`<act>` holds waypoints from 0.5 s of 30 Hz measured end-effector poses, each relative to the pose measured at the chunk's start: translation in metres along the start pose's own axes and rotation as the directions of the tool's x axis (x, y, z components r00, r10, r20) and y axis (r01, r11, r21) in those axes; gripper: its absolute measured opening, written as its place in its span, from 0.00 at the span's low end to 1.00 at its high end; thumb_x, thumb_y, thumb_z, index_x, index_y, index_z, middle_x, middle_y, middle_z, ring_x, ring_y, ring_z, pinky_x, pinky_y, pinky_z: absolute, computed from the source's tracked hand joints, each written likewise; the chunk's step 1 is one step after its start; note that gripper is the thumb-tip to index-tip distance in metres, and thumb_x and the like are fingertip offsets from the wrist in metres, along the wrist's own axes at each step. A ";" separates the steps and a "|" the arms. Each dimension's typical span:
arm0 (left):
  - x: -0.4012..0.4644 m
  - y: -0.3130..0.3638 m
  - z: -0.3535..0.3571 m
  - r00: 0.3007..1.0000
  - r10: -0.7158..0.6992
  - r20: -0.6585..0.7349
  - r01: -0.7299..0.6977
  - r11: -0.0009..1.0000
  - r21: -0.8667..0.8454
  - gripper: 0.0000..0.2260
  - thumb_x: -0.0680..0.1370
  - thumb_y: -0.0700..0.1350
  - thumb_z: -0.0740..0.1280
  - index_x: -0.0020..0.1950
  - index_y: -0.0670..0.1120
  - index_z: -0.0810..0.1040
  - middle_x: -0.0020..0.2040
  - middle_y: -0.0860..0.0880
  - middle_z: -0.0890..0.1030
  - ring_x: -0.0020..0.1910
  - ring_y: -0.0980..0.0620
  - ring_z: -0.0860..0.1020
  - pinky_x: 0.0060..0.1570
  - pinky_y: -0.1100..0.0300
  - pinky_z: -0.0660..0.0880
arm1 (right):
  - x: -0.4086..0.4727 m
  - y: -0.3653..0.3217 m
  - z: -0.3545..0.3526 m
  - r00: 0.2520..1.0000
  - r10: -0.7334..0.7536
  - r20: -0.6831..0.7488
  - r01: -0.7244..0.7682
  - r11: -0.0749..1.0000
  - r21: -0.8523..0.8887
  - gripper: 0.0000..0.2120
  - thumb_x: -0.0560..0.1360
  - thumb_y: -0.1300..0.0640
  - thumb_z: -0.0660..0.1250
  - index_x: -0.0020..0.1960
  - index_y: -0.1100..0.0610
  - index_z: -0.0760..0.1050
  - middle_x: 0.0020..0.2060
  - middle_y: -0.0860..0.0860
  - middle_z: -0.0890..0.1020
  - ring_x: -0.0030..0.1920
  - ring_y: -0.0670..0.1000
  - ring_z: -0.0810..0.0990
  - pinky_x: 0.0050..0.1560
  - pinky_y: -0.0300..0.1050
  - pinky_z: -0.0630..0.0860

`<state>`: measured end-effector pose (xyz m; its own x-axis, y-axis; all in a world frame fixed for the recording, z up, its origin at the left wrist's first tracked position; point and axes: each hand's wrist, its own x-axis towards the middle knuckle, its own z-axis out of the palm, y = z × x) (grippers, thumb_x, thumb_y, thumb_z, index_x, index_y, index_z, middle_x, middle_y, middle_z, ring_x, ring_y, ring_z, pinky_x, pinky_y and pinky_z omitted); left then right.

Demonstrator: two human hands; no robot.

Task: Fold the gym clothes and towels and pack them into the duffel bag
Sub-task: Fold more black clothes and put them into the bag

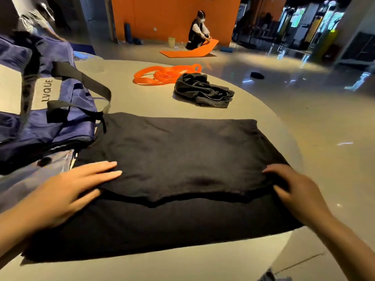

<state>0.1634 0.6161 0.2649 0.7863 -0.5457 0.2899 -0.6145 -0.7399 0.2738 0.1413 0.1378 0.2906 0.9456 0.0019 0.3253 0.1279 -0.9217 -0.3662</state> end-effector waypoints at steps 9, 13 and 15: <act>0.025 0.042 0.019 0.985 -0.010 -0.173 0.052 0.969 0.240 0.21 0.74 0.49 0.55 0.57 0.44 0.82 0.54 0.45 0.83 0.48 0.47 0.83 0.46 0.59 0.76 | 0.041 0.011 0.008 0.977 0.156 0.147 -0.158 0.987 0.003 0.19 0.78 0.69 0.59 0.66 0.57 0.73 0.66 0.57 0.75 0.65 0.61 0.72 0.69 0.56 0.67; 0.024 0.050 0.001 0.967 -0.037 -0.251 0.084 0.980 0.180 0.20 0.75 0.49 0.56 0.59 0.43 0.81 0.53 0.45 0.84 0.51 0.47 0.81 0.50 0.58 0.74 | 0.044 0.004 -0.016 0.995 0.102 -0.010 -0.102 0.982 -0.159 0.17 0.75 0.69 0.64 0.63 0.59 0.76 0.59 0.59 0.80 0.57 0.63 0.77 0.61 0.54 0.71; 0.009 0.051 -0.001 0.971 -0.015 -0.238 0.048 0.990 0.134 0.20 0.78 0.53 0.56 0.62 0.46 0.80 0.57 0.49 0.82 0.55 0.51 0.78 0.56 0.62 0.68 | 0.032 0.009 -0.021 0.993 0.105 -0.058 -0.113 0.984 -0.141 0.18 0.72 0.70 0.67 0.61 0.60 0.77 0.56 0.60 0.81 0.54 0.64 0.79 0.59 0.56 0.73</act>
<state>0.1389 0.5737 0.2829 0.7570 -0.4255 0.4958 -0.5619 -0.8112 0.1618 0.1662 0.1214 0.3156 0.9348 -0.1177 0.3352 -0.0230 -0.9616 -0.2735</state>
